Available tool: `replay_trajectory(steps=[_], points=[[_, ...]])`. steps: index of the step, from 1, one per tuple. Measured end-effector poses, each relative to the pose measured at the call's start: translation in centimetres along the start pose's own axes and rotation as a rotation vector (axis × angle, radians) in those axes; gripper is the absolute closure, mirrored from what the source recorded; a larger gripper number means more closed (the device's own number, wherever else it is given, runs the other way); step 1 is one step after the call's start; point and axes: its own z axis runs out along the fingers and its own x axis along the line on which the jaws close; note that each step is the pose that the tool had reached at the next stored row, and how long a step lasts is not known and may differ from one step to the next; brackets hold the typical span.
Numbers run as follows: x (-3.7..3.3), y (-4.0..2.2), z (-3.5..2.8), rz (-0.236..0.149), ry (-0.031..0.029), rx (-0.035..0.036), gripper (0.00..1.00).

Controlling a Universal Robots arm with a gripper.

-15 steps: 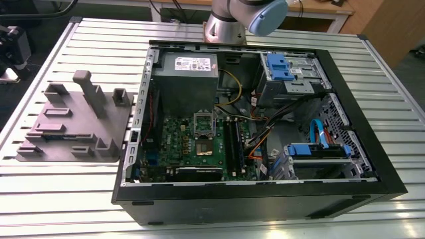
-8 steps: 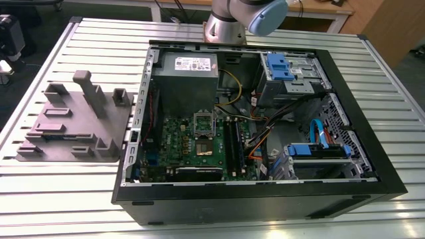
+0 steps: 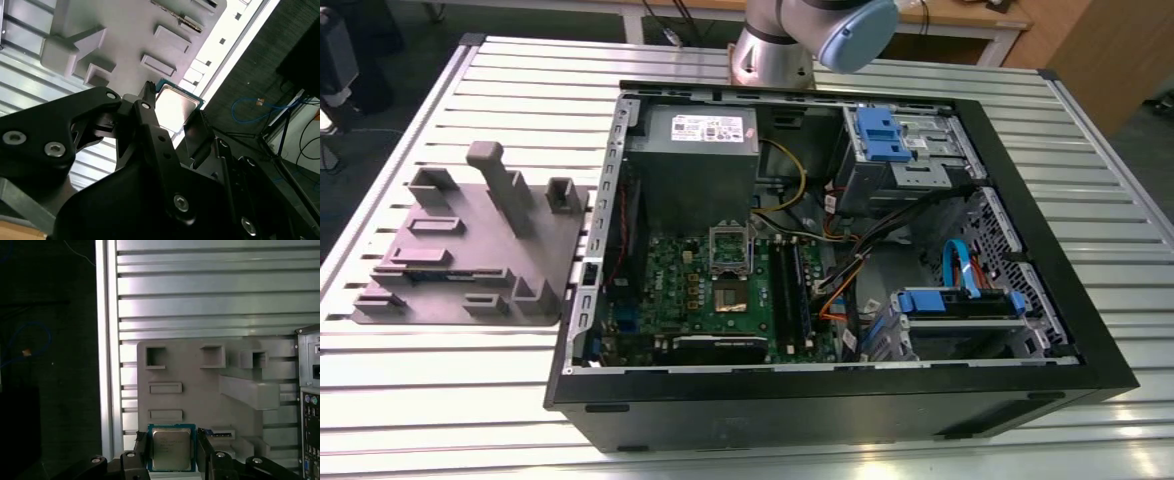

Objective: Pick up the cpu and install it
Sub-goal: 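Pick up the cpu and move it towards the insertion slot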

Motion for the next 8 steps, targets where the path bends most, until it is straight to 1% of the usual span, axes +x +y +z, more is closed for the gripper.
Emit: replay_trajectory(steps=[8], points=[[-0.02,0.09,-1.78,0.000,-0.0001,-0.0001,0.53]])
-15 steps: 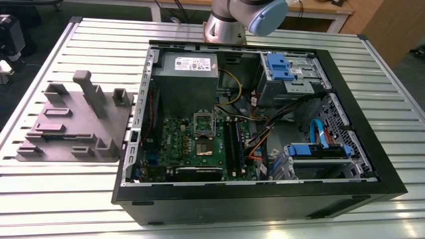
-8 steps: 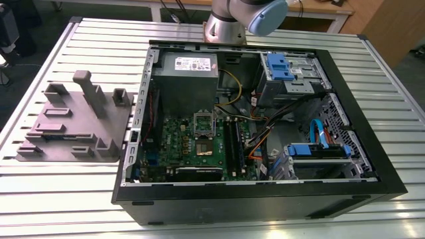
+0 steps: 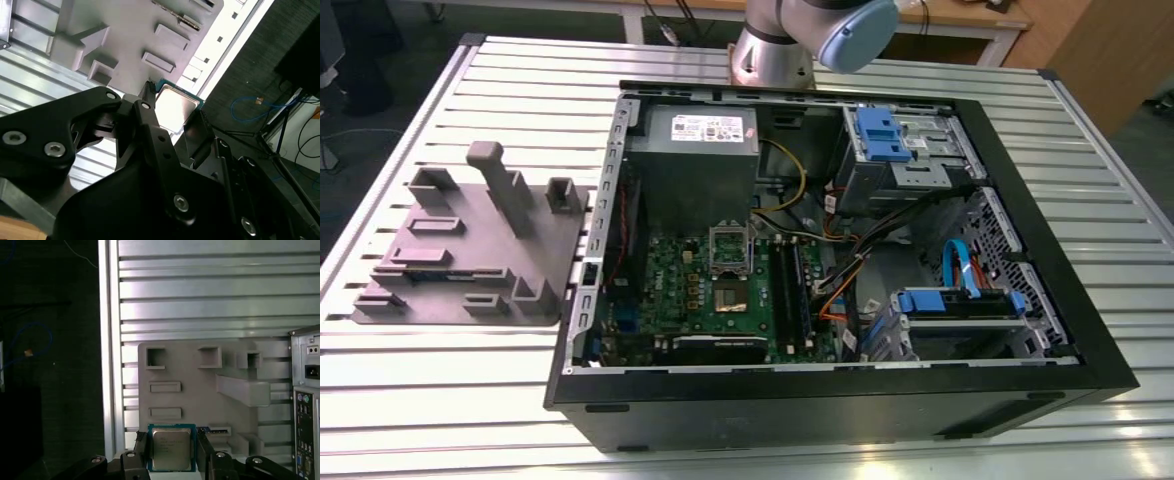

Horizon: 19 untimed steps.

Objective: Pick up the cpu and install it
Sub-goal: 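Pick up the cpu and move it towards the insertion slot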

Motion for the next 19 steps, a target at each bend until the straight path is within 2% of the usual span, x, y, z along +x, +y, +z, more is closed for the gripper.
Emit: replay_trajectory(steps=[3,14,19], points=[[-0.01,0.02,-0.56,0.000,0.0000,0.0000,0.53],[-0.02,0.03,-0.58,0.000,0.0001,0.0002,0.53],[-0.57,0.06,-0.57,0.000,0.0001,0.0002,0.53]])
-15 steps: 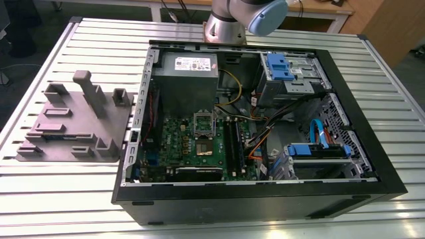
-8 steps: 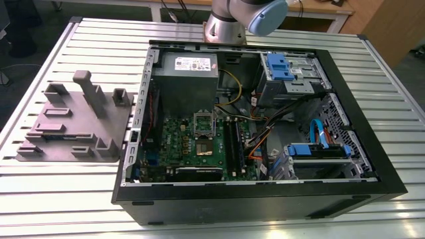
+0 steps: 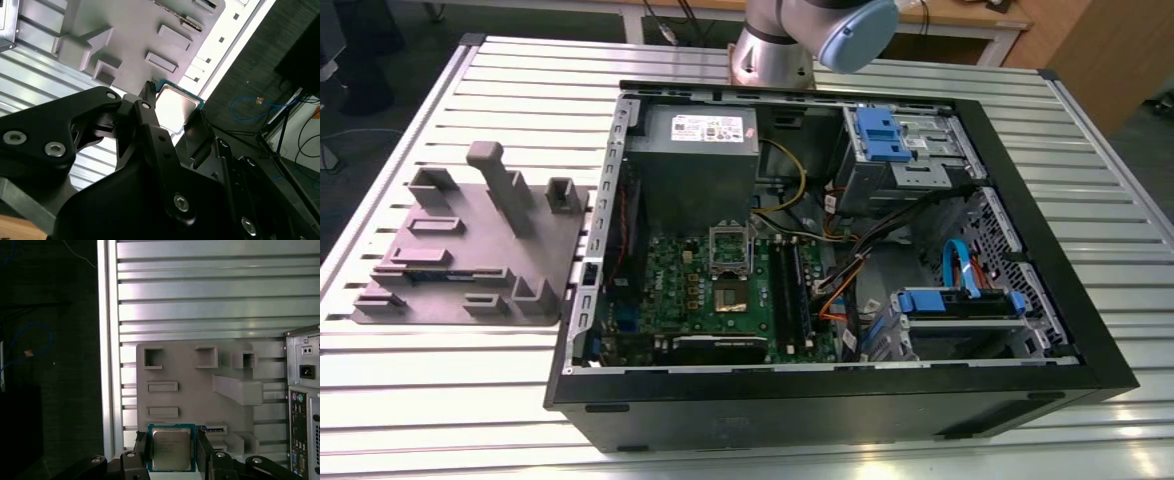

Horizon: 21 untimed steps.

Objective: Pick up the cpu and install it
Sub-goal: 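Pick up the cpu and move it towards the insertion slot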

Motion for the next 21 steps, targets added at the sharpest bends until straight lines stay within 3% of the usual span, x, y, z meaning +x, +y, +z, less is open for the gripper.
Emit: replay_trajectory(steps=[11,17,21], points=[[-2.03,0.09,0.04,0.000,-0.0002,0.0000,0.53],[-2.16,-1.04,0.01,0.000,-0.0001,0.0012,0.53],[-2.64,-1.11,0.02,0.000,-0.0001,0.0013,0.53]])
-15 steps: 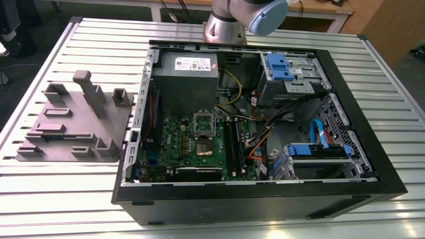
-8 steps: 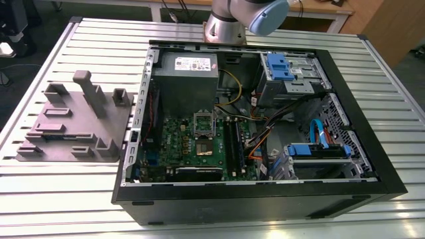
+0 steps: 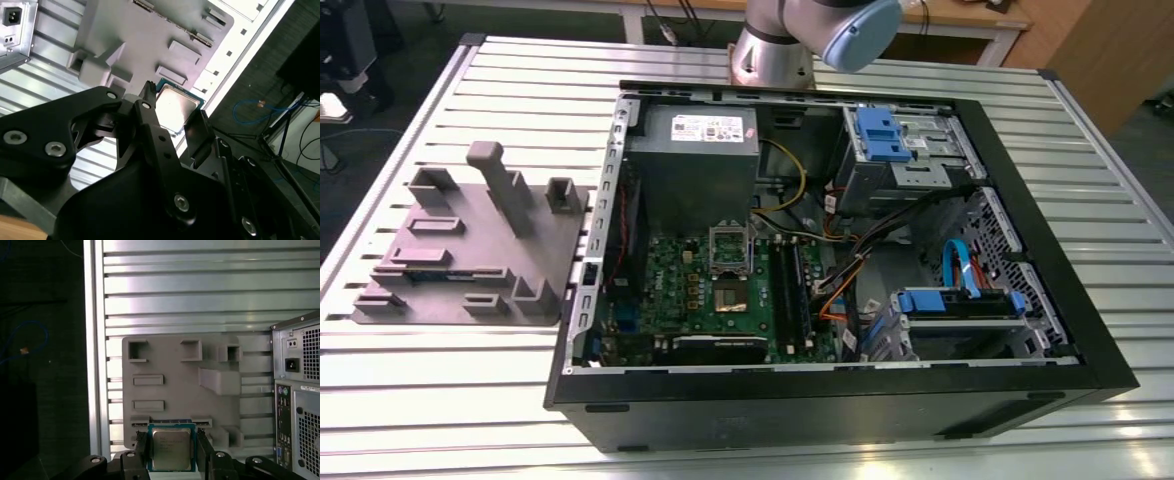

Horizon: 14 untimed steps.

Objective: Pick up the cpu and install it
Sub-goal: 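Pick up the cpu and move it towards the insertion slot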

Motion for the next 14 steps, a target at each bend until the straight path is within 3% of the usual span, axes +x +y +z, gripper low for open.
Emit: replay_trajectory(steps=[14], points=[[-2.27,0.12,0.04,0.000,-0.0001,0.0000,0.53]])
